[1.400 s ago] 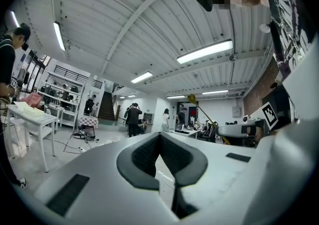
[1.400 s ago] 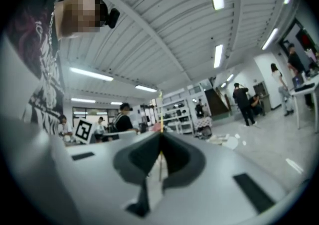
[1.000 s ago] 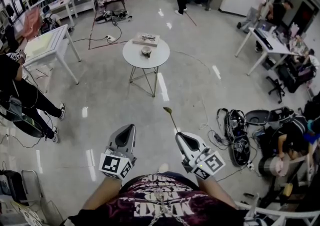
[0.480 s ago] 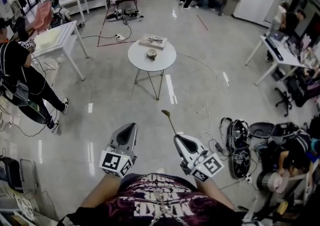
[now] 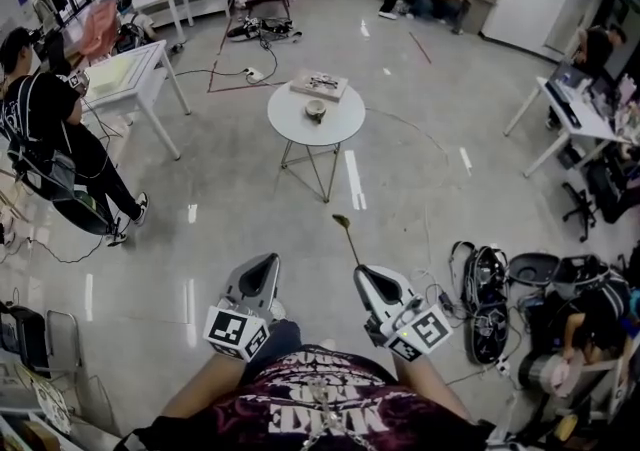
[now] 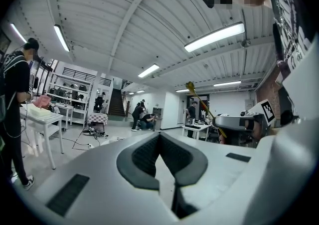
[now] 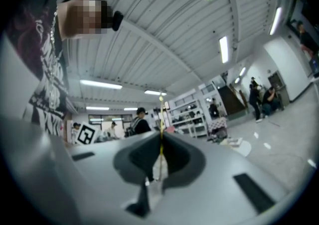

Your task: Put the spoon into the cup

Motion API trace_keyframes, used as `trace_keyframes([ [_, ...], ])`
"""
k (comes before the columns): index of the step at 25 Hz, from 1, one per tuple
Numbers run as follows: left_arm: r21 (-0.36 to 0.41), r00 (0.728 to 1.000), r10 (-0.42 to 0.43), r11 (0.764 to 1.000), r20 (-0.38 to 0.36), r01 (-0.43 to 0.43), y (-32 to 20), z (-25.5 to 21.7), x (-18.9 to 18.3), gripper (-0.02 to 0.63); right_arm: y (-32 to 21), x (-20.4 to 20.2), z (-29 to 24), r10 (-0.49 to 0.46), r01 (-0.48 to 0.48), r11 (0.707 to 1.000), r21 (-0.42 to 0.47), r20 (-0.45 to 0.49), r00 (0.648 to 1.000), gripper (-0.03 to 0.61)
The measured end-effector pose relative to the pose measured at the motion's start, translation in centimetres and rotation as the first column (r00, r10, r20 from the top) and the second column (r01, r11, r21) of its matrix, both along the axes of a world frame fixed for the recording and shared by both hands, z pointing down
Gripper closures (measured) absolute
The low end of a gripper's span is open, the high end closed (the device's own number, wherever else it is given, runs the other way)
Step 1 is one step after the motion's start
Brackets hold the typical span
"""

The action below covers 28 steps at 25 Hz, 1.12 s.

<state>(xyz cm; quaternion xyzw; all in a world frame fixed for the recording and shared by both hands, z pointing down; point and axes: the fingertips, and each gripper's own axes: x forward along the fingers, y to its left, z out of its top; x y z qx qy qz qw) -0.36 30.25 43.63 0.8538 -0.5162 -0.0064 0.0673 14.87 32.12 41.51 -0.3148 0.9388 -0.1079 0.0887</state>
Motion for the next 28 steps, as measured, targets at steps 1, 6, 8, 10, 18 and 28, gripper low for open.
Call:
trace_keyframes([
  [1, -0.004, 1.0, 0.003, 1.0, 0.001, -0.003, -0.2, 0.2, -0.3, 0.588, -0.1, -0.4, 0.0, -0.003, 0.004, 1.0, 0.011, -0.011, 1.0, 0.541],
  [6, -0.018, 1.0, 0.022, 1.0, -0.012, -0.022, -2.9, 0.5, -1.4, 0.588, -1.8, -1.6, 0.7, 0.013, -0.013, 1.0, -0.02, -0.016, 1.0, 0.541],
  [8, -0.019, 0.999, 0.044, 0.999, -0.01, -0.044, -4.5, 0.5, -1.2, 0.588, -2.9, -1.6, 0.6, 0.025, -0.025, 0.999, -0.024, -0.016, 1.0, 0.541],
  [10, -0.016, 0.998, 0.07, 0.997, -0.009, -0.07, -6.2, 0.4, -1.0, 0.588, -4.2, -1.7, 0.5, 0.041, -0.042, 0.999, -0.023, -0.016, 0.999, 0.541],
  [18, -0.017, 0.994, 0.11, 0.994, -0.008, -0.11, -12.6, 0.4, -2.7, 0.588, -9.9, -4.0, 1.0, 0.068, -0.069, 0.996, -0.053, -0.018, 0.998, 0.541],
  [28, -0.021, 0.993, 0.113, 0.993, -0.017, -0.113, -17.8, 0.6, -7.2, 0.588, -15.4, -8.8, 1.0, 0.053, -0.055, 0.996, -0.075, -0.021, 0.998, 0.541],
])
